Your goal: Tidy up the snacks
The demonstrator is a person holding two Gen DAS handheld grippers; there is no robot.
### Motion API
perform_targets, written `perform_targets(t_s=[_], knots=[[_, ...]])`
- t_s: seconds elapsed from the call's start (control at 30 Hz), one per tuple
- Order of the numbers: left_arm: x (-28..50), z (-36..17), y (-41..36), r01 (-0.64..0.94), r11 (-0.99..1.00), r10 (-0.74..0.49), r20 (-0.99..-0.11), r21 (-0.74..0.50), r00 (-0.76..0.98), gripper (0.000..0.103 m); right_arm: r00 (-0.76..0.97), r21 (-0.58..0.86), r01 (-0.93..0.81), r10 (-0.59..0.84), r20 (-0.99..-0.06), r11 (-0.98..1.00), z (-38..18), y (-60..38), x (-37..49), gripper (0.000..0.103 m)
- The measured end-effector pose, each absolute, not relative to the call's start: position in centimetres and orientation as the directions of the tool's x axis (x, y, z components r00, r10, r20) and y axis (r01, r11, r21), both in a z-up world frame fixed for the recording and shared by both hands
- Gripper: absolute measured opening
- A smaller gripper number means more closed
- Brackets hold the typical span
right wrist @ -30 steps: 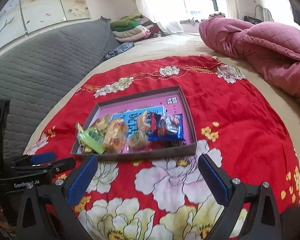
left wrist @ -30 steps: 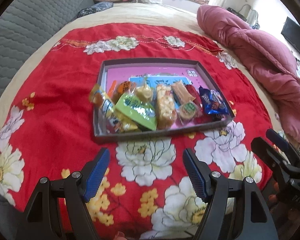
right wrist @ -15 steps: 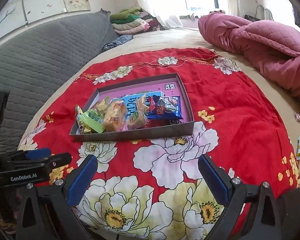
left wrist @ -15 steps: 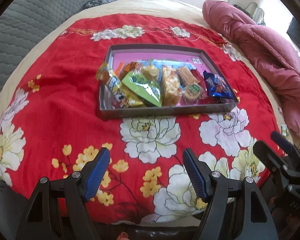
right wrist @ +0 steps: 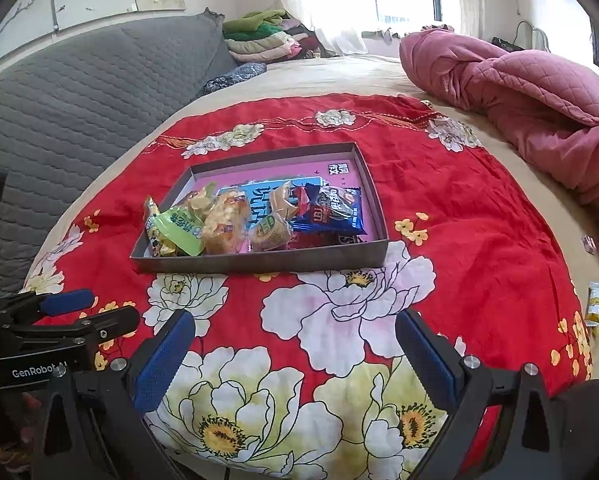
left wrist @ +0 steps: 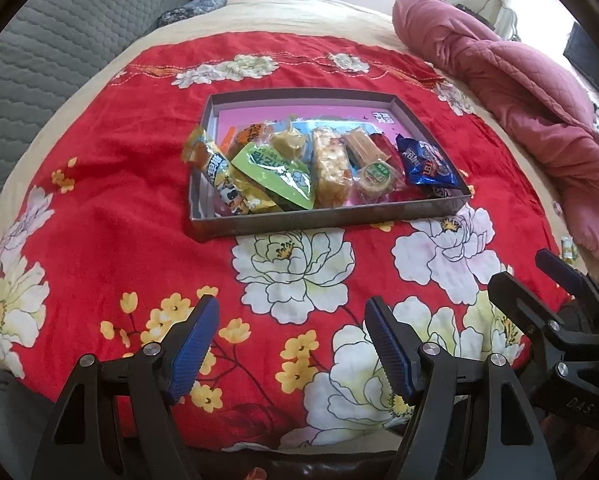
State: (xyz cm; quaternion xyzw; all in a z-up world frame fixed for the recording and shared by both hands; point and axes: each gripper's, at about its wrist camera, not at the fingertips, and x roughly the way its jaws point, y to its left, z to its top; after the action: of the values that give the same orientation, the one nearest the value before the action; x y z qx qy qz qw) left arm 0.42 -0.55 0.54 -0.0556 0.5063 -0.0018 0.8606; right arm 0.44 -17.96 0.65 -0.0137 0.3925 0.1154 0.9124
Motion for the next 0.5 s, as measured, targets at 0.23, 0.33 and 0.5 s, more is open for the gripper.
perform_targets(t_s=[0.23,0.33,0.5], knots=[[0.51,0.45,-0.4,-0.058,0.995,-0.046,-0.873,-0.084,0.485,0.076,0.662,0.063,-0.22,0.196,-0.723,0.974,0.47,-18.01,0.55,0.101],[0.57,0.36,-0.3,-0.063,0.994,-0.045,-0.875,-0.086,0.482,0.076,0.662,0.063,-0.219,0.195,-0.723,0.974,0.46,-17.99,0.56,0.101],[0.6,0.32,-0.26,-0.068,0.994,-0.04,-0.875,-0.084,0.483,0.076,0.662,0.064,-0.217,0.195,-0.723,0.974,0.46,-17.98,0.58,0.101]])
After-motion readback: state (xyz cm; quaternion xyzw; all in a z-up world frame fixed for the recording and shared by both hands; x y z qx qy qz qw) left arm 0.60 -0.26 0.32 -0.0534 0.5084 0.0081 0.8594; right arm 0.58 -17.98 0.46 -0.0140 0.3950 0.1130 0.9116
